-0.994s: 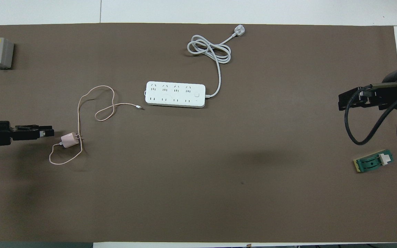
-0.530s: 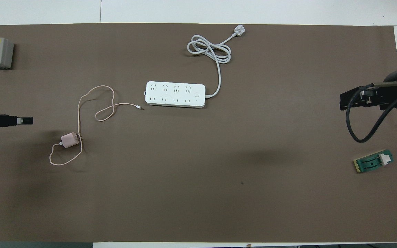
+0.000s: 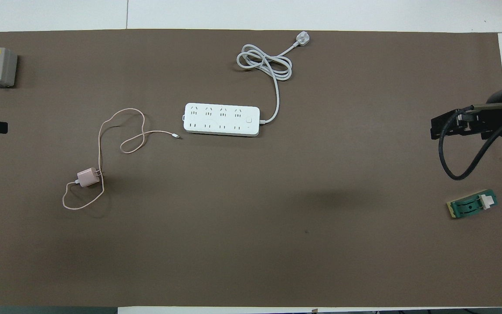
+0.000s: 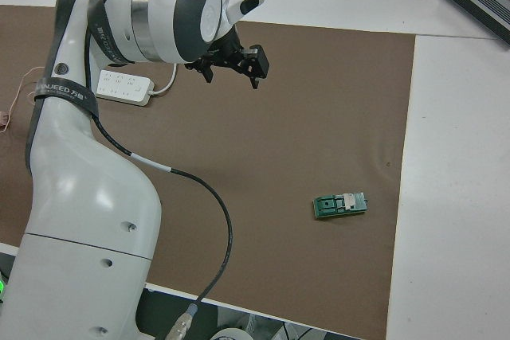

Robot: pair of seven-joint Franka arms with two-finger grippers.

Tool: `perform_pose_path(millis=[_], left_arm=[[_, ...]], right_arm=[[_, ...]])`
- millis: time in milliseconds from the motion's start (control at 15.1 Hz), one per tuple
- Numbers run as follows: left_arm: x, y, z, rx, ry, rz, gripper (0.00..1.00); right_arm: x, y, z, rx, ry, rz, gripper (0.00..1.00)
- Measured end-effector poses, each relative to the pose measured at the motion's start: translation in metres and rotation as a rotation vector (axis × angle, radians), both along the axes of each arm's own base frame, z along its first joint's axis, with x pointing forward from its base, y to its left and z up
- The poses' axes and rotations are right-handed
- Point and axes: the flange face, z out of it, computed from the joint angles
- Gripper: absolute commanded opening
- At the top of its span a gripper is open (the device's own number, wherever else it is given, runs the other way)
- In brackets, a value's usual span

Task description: Unplug charger and place it aside

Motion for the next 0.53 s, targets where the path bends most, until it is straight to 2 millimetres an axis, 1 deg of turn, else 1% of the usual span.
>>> perform_pose_path(millis=[66, 132, 199, 331, 397, 530], left_arm=[[-0.002, -0.01, 0.013, 0.085, -0.011, 0.001, 1.0], [-0.005, -0.015, 0.026, 0.182, -0.03, -0.008, 1.0], [-0.01, -0.017, 0.038, 0.269, -0.05, -0.021, 1.0], [-0.021, -0.015, 0.057, 0.393, -0.083, -0.072, 1.0], [-0.023, -0.01, 0.059, 0.423, -0.084, -0.097, 1.0], [-0.022, -0.004, 0.049, 0.452, -0.068, -0.126, 1.0]], right_arm=[[-0.001, -0.012, 0.0, 0.001, 0.0, 0.004, 1.0], [-0.001, -0.021, 0.0, 0.002, 0.0, 0.003, 1.0], [-0.002, -0.028, 0.0, 0.002, 0.0, -0.001, 1.0], [-0.003, -0.04, 0.0, 0.003, 0.0, 0.004, 1.0], [-0.004, -0.046, 0.0, 0.004, 0.0, 0.009, 1.0], [-0.004, -0.053, 0.0, 0.004, 0.0, 0.011, 1.0]])
